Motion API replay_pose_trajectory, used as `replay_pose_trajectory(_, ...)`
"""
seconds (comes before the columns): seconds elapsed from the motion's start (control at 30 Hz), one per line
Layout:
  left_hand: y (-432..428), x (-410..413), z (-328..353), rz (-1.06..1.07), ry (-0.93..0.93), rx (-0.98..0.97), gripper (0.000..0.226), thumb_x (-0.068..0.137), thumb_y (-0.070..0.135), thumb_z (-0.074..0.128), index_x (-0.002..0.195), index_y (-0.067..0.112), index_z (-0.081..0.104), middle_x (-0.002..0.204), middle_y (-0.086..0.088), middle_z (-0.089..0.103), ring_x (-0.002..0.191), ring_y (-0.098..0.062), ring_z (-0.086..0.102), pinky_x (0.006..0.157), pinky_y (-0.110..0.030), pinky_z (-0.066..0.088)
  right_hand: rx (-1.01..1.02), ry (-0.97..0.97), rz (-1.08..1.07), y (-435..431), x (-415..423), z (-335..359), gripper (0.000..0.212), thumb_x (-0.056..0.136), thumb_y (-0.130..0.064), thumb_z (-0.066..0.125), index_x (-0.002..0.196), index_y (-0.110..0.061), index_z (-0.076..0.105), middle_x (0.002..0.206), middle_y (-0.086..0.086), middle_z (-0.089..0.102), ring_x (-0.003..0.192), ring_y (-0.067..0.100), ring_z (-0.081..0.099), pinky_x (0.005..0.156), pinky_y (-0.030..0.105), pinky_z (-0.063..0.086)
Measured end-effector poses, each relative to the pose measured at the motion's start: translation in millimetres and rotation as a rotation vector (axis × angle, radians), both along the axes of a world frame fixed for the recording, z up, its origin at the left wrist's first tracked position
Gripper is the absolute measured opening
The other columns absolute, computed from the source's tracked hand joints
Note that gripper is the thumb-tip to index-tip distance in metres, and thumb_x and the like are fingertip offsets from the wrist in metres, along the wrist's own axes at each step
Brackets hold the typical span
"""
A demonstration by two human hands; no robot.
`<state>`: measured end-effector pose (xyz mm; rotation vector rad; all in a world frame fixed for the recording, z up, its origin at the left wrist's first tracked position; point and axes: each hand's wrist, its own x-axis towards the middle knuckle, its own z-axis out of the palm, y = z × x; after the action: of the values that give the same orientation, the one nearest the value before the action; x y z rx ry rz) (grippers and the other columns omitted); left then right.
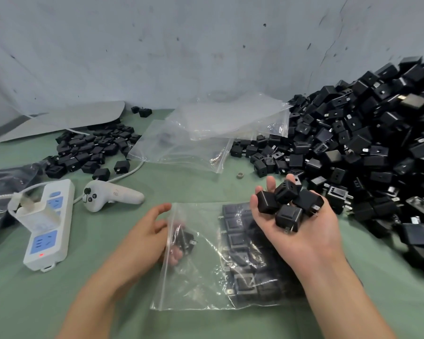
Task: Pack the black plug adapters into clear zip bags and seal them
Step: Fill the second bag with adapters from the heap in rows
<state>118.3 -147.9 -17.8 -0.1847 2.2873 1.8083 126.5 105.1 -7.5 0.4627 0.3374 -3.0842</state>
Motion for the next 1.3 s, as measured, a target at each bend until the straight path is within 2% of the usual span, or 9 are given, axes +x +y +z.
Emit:
replay_pose_trajectory(0.13, -18, 5, -3, -0.141, -0.090, 0.161, 0.070, 0.089, -0.012, 0.058, 0.137, 0.037, 0.045, 0.122, 0.009, 0.070, 0.074, -0.024, 0.067, 0.063, -0.032, 0.058, -0.001, 0.007, -0.004, 4, 0, -1, 0.028, 0.096, -0.028, 0.048, 0.110, -0.021, 0.071, 0.118, 0.014, 0.071, 0.109, 0.036, 0.066, 0.083, 0.052, 0.055)
replay_pose_trajectory(0.27, -15, 6, -5, -0.163, -0.100, 0.199, 0.069, 0.087, -0.009, 0.065, 0.136, 0.037, 0.046, 0.115, -0.001, 0.072, 0.071, -0.023, 0.064, 0.061, -0.033, 0.056, -0.016, 0.013, -0.006, 6, 1, -2, 0.029, 0.096, -0.027, 0.049, 0.113, -0.021, 0.072, 0.118, 0.015, 0.071, 0.104, 0.038, 0.068, 0.083, 0.052, 0.054)
replay_pose_trajectory(0.4, 0, 3, -4, -0.023, 0.046, -0.058, 0.057, 0.089, 0.027, 0.073, 0.139, 0.035, 0.046, 0.102, 0.005, 0.073, 0.054, -0.018, 0.064, 0.052, -0.028, 0.053, -0.008, 0.007, -0.012, 4, 1, -1, 0.029, 0.096, -0.028, 0.048, 0.111, -0.021, 0.072, 0.118, 0.014, 0.071, 0.106, 0.037, 0.068, 0.084, 0.052, 0.054)
replay_pose_trajectory(0.53, 3, 0, -6, 0.126, 0.132, -0.165, 0.049, 0.096, 0.020, 0.064, 0.140, 0.030, 0.046, 0.111, 0.004, 0.061, 0.053, -0.009, 0.068, 0.046, -0.015, 0.049, -0.002, 0.008, -0.001, 4, 3, -1, 0.028, 0.096, -0.029, 0.047, 0.107, -0.021, 0.072, 0.118, 0.013, 0.072, 0.107, 0.036, 0.067, 0.084, 0.050, 0.055)
replay_pose_trajectory(0.63, -3, -4, -2, 0.314, 0.056, 0.021, 0.040, 0.103, 0.003, 0.039, 0.137, 0.021, 0.048, 0.107, -0.012, 0.061, 0.050, -0.015, 0.068, 0.047, -0.025, 0.054, 0.005, 0.006, 0.014, 4, 3, -2, 0.028, 0.098, -0.031, 0.046, 0.106, -0.021, 0.071, 0.119, 0.012, 0.071, 0.109, 0.035, 0.066, 0.082, 0.050, 0.055)
replay_pose_trajectory(0.83, 7, -2, 5, 0.267, -0.011, 0.183, 0.025, 0.103, 0.021, 0.048, 0.129, 0.021, 0.049, 0.076, -0.008, 0.076, 0.056, -0.017, 0.071, 0.045, -0.027, 0.054, -0.010, -0.009, 0.020, 2, 0, -4, 0.030, 0.098, -0.032, 0.046, 0.111, -0.022, 0.070, 0.120, 0.012, 0.071, 0.114, 0.034, 0.064, 0.086, 0.050, 0.055)
replay_pose_trajectory(1.03, 12, -14, 7, 0.231, -0.089, 0.355, 0.025, 0.099, 0.011, 0.051, 0.124, 0.016, 0.056, 0.103, -0.016, 0.076, 0.087, -0.020, 0.073, 0.074, -0.035, 0.058, -0.026, 0.000, 0.019, 2, -2, -4, 0.029, 0.096, -0.031, 0.048, 0.112, -0.021, 0.070, 0.119, 0.013, 0.071, 0.110, 0.035, 0.066, 0.084, 0.051, 0.055)
replay_pose_trajectory(1.2, 16, -14, 7, 0.171, -0.155, 0.491, 0.030, 0.096, 0.008, 0.052, 0.125, 0.016, 0.054, 0.104, -0.016, 0.076, 0.096, -0.030, 0.074, 0.084, -0.041, 0.060, -0.047, -0.018, 0.024, 2, -3, -7, 0.030, 0.096, -0.033, 0.049, 0.109, -0.021, 0.073, 0.118, 0.013, 0.071, 0.109, 0.035, 0.066, 0.084, 0.052, 0.055)
replay_pose_trajectory(1.3, 21, -17, 6, 0.154, -0.182, 0.587, 0.033, 0.096, 0.007, 0.051, 0.128, 0.015, 0.053, 0.110, -0.020, 0.073, 0.101, -0.032, 0.072, 0.080, -0.039, 0.062, -0.046, -0.021, 0.024, 3, -5, -7, 0.030, 0.096, -0.032, 0.049, 0.110, -0.021, 0.073, 0.118, 0.013, 0.071, 0.108, 0.035, 0.066, 0.083, 0.052, 0.055)
